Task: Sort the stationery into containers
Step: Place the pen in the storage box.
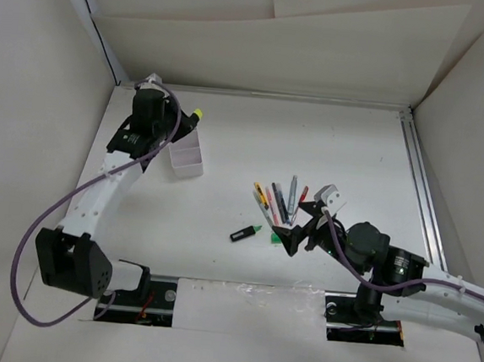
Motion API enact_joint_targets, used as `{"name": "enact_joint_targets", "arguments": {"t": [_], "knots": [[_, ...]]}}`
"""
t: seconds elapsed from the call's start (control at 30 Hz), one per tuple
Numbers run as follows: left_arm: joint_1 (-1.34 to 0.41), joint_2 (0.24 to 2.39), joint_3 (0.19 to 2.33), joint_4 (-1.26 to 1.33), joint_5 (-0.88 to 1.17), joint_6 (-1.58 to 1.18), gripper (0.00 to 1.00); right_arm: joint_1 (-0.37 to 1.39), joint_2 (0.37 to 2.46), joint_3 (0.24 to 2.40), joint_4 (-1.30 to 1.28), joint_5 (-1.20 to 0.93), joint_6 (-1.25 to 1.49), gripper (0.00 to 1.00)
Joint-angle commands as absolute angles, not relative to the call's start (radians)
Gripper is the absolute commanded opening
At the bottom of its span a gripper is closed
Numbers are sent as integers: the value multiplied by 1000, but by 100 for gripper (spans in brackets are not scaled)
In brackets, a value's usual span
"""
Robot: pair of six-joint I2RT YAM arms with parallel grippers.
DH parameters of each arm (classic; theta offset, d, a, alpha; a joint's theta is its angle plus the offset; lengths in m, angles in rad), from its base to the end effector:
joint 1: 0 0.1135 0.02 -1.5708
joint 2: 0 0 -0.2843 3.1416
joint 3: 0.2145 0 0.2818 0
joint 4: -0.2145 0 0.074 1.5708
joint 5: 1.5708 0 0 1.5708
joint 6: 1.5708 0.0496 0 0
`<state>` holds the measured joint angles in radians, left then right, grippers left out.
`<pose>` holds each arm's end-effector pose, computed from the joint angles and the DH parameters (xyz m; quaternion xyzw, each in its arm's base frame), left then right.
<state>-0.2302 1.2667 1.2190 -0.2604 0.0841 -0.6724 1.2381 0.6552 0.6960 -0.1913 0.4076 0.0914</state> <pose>0.3207 -0.0794 0.3941 -0.1527 0.7923 -0.2877 0.5159 0.0791 0.1688 0.3400 -0.2920 0.6954 0.2730 0.5972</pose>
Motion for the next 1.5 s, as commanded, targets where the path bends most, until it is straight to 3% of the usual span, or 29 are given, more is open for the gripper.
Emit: {"name": "enact_joint_targets", "arguments": {"t": [0.0, 0.4, 1.47], "knots": [[-166, 1290, 1284, -267, 160, -644, 0, 1238, 618, 670, -186, 411, 123, 96], [-110, 1552, 1491, -402, 135, -623, 0, 1238, 540, 612, -175, 354, 141, 97], [-71, 1700, 1558, -463, 84, -594, 0, 1238, 560, 603, -147, 308, 123, 98]]}}
